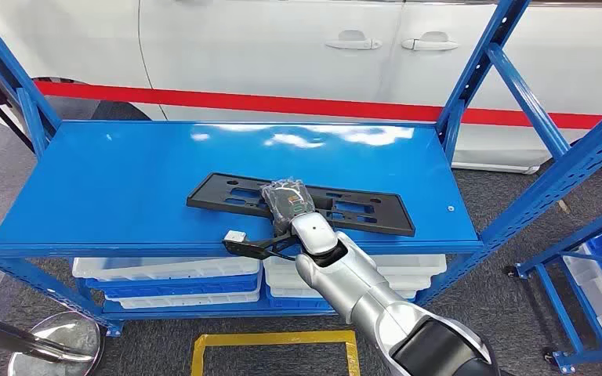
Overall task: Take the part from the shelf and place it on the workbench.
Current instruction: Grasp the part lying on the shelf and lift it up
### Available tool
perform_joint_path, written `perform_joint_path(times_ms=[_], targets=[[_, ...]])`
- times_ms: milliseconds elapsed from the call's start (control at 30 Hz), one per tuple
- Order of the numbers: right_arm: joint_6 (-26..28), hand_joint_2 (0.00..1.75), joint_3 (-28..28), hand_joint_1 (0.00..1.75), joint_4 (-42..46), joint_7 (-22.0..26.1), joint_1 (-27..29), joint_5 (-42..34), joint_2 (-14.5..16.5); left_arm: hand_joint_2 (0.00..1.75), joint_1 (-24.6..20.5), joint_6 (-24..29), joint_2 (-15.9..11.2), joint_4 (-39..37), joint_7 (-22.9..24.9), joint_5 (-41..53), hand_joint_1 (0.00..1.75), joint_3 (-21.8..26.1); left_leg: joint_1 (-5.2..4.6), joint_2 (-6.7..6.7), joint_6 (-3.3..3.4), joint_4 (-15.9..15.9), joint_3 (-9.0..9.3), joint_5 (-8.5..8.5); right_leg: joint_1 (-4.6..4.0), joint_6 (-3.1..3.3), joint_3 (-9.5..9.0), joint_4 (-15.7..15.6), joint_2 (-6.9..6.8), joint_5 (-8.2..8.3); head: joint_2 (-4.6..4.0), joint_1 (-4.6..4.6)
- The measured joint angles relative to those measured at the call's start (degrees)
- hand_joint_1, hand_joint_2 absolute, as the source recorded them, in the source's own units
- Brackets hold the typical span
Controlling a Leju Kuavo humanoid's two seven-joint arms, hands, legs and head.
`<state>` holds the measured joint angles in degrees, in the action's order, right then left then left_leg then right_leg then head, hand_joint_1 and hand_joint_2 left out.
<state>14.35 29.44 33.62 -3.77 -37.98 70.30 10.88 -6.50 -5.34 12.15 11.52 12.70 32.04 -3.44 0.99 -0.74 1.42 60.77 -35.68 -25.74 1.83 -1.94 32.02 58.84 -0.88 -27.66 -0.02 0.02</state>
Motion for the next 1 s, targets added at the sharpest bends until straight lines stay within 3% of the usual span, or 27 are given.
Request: perform_joint_path(times_ms=[400, 633, 800, 1000], targets=[[-0.1, 1.75, 0.0, 1.75, 0.0, 1.0, 0.0, -0.5, 0.0, 1.75, -0.7, 0.0, 0.0, 0.0, 0.3, 0.2, 0.00, 1.1, 0.00, 0.00, 0.00, 0.0, 0.01, 0.00, 0.00, 0.00, -0.01, 0.0, 0.00, 0.00, 0.00, 0.00], [2.4, 1.75, 0.0, 1.75, 0.9, 5.8, 0.1, -0.6, -0.3, 1.75, -0.9, 1.3, 0.0, 0.2, 1.9, 0.4, 0.00, 1.5, 0.00, 0.14, 0.00, 0.0, 0.01, 0.00, -0.01, 0.00, 0.04, 0.1, 0.06, 0.00, 0.00, 0.00], [7.7, 1.75, 1.0, 1.75, 10.6, 10.6, 1.8, -1.2, -1.2, 1.75, 0.6, 2.9, -1.0, 0.2, -2.7, 0.3, 0.00, 1.9, -0.21, 0.13, 0.00, 0.1, -0.12, -0.02, 0.04, -0.07, 0.16, 0.0, 0.02, 0.04, 0.00, 0.01], [12.4, 1.75, 4.3, 1.75, 29.4, 12.0, 2.8, -0.5, -3.7, 1.75, -0.3, 4.6, -0.6, 0.3, 4.7, 0.7, 0.00, 2.4, -0.58, 0.12, 0.27, 0.1, -0.20, -0.11, 0.29, -0.38, 0.12, -0.2, 0.01, 0.16, 0.00, 0.00]])
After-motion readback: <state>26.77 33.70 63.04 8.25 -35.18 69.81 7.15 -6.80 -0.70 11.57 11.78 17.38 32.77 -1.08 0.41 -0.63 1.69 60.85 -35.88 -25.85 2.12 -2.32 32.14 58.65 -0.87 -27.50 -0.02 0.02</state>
